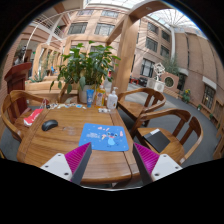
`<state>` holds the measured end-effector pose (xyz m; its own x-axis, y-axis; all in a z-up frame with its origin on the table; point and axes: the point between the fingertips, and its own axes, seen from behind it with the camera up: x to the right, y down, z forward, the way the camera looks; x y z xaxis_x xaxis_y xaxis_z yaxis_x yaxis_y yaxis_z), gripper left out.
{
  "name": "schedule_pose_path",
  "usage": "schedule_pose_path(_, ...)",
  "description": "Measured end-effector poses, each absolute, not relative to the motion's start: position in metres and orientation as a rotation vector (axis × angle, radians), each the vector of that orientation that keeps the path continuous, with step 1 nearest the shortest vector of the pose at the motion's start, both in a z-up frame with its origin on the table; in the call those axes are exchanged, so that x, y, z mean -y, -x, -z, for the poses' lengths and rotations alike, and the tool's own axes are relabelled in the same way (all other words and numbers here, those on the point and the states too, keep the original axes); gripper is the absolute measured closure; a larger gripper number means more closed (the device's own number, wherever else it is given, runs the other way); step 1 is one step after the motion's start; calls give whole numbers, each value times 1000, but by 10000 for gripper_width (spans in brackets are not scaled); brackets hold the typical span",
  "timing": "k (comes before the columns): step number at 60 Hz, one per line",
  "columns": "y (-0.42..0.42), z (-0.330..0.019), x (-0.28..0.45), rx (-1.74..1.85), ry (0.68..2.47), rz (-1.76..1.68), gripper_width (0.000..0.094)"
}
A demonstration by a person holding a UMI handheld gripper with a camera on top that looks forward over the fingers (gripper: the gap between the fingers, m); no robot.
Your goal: Arrange mouse
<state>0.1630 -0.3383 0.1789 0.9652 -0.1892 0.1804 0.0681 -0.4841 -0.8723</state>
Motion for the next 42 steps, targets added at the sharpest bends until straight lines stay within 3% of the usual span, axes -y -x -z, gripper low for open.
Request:
schedule_pose_path(8,-115,-106,336,-32,2159,235,88)
schedule_pose_path(17,-38,-52,318,68,2212,122,84)
schedule_pose_path(24,28,-32,295,136,2223,25,81)
schedule_pose_path(42,154,-21,203,207,2180,-89,83)
